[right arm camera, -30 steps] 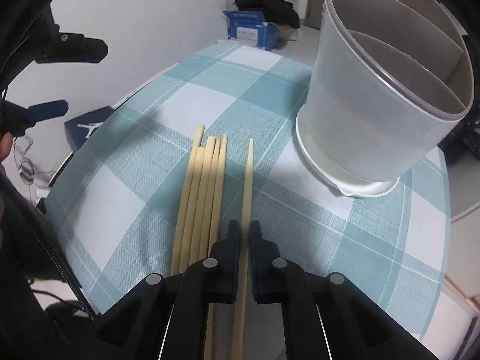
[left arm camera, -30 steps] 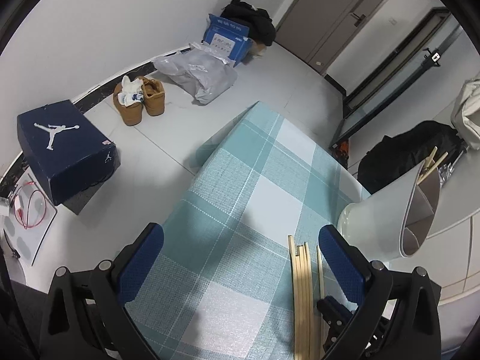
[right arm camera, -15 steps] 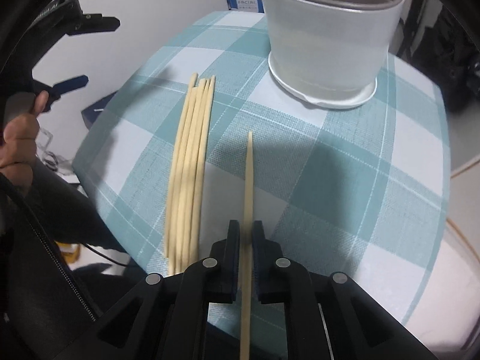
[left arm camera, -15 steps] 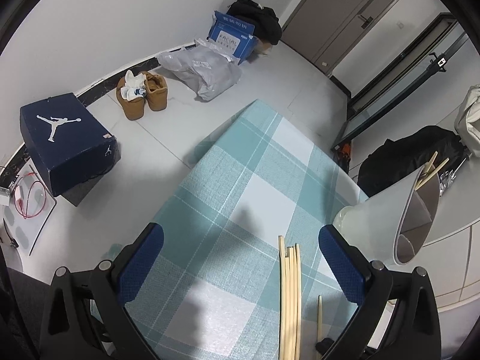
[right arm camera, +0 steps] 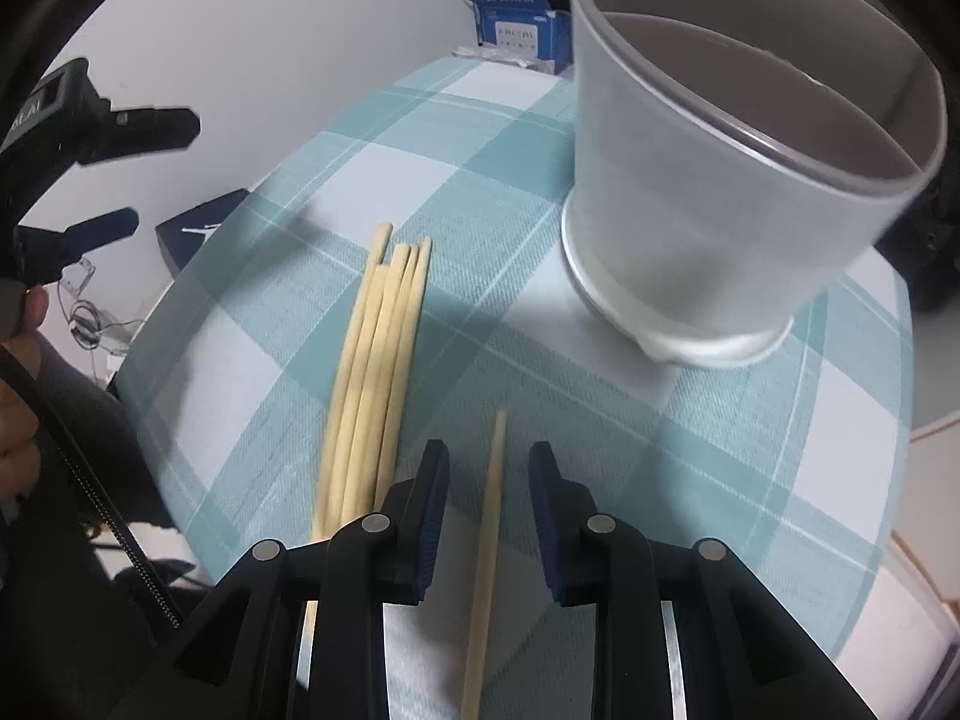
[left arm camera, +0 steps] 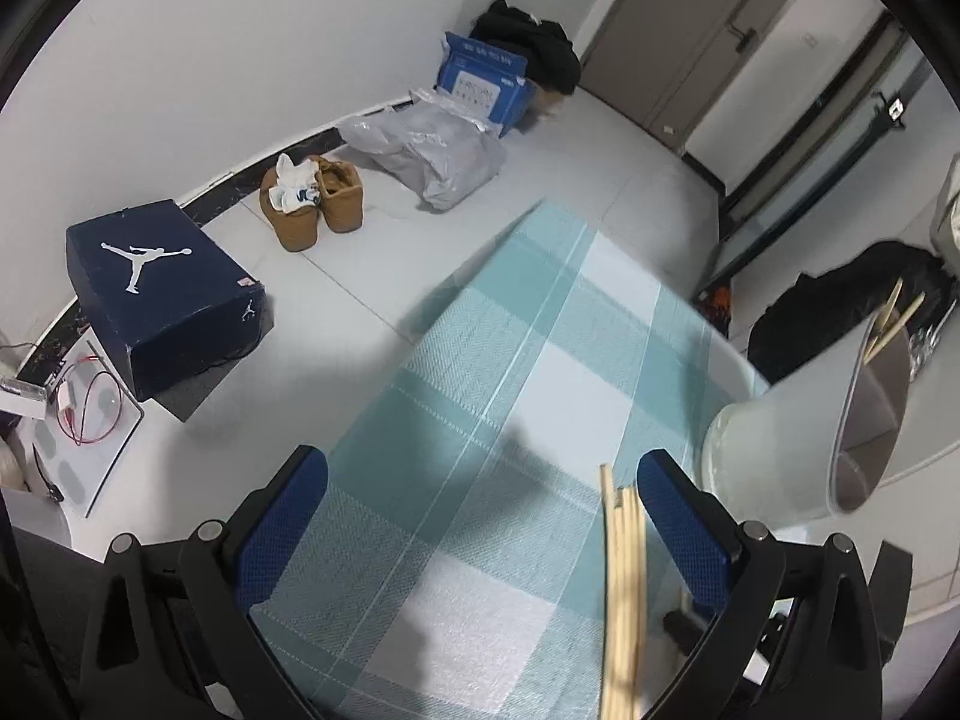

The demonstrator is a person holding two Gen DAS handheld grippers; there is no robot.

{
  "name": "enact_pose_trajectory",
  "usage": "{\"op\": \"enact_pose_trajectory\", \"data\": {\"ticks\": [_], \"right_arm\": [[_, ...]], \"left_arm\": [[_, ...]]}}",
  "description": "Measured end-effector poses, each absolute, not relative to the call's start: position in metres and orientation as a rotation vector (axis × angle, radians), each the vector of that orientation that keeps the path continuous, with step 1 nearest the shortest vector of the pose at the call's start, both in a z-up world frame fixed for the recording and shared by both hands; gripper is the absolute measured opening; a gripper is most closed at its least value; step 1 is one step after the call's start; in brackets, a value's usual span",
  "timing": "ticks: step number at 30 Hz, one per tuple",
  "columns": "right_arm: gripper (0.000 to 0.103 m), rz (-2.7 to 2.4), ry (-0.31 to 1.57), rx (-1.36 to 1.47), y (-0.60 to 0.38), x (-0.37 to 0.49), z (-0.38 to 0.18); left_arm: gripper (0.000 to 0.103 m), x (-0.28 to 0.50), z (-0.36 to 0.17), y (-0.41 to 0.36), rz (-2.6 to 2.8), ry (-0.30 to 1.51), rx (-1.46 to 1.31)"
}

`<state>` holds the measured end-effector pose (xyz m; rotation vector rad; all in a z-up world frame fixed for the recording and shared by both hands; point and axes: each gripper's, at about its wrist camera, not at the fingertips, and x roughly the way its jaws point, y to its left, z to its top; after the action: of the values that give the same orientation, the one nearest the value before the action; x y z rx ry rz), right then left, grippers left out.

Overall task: Organize utensils
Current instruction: 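Lift the chopstick toward the holder with the right gripper while the left gripper lowers to the chopsticks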

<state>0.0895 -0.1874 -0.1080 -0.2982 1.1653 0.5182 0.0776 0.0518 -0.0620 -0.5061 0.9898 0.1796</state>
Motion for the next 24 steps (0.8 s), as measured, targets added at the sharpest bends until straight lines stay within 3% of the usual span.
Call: {"op": "enact_pose_trajectory", "data": {"ticks": [3,4,6,16,24], "right_arm": [[0.016,0.521,1.118,-0.353,-0.178,0.082,-0.11],[0.006,0.531,1.116,-0.35,-0.177,0.082,-0.11],[0.0,0.575,1.127,-0.296,-0.18,0.084,-0.107],[0.0,0.546,1.02,0.065,-0.235,0.096,-0.066],[0.004,0.622,1.06,-0.081,-0.215,0.086,-0.077]], "left_arm": [[0.101,0.077,-0.067,0.05,0.219,1.026,-0.461],[0.101,0.077,-0.07,0.048,0.209,1.035,-0.463],[0.101,0.077,-0.074,0.044,0.192,1.057,-0.459],[0.101,0.081,-0.09,0.014,0.164,1.161,-0.368],[0.101,0.082,-0.087,0.015,0.196,1.147,-0.366]]}}
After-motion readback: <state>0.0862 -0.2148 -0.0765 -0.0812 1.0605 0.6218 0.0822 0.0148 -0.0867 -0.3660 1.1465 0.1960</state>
